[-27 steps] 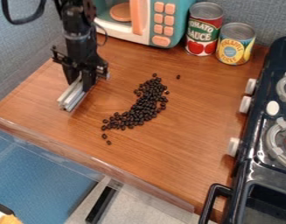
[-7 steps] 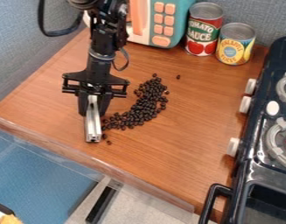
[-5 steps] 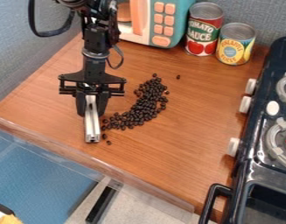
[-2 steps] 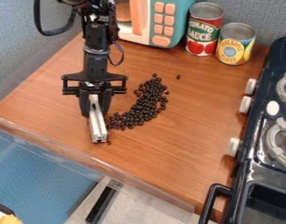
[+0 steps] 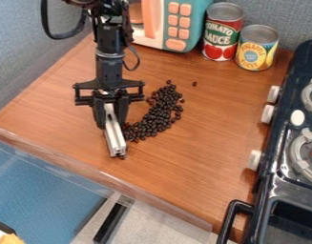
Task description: Sweep into pile
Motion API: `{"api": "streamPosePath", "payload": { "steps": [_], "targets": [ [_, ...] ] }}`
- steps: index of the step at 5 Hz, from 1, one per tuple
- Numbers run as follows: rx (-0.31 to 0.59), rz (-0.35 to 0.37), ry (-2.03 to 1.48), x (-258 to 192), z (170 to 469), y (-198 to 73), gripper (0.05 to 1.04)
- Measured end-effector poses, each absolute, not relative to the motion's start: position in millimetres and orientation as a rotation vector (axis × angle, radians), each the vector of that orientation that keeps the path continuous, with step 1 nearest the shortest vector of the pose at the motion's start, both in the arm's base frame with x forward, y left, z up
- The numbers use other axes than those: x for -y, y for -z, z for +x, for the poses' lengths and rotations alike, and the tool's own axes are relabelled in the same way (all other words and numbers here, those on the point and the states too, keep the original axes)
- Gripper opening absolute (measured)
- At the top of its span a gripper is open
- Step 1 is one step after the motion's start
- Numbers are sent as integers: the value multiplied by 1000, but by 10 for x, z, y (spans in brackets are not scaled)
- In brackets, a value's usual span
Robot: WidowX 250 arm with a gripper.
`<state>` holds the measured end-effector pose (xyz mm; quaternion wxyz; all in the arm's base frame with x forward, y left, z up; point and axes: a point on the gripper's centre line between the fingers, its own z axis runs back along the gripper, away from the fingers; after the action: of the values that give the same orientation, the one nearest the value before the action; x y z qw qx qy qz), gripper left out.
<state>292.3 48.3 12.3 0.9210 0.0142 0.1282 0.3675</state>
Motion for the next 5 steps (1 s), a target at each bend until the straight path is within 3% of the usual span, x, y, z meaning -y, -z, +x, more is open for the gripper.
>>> {"api": "streamPosePath", "payload": {
  "steps": [3, 5],
  "targets": [
    [-243, 7, -771, -298, 3001, -121, 372],
    [-232, 1, -802, -200, 3214, -106, 372]
  ]
}}
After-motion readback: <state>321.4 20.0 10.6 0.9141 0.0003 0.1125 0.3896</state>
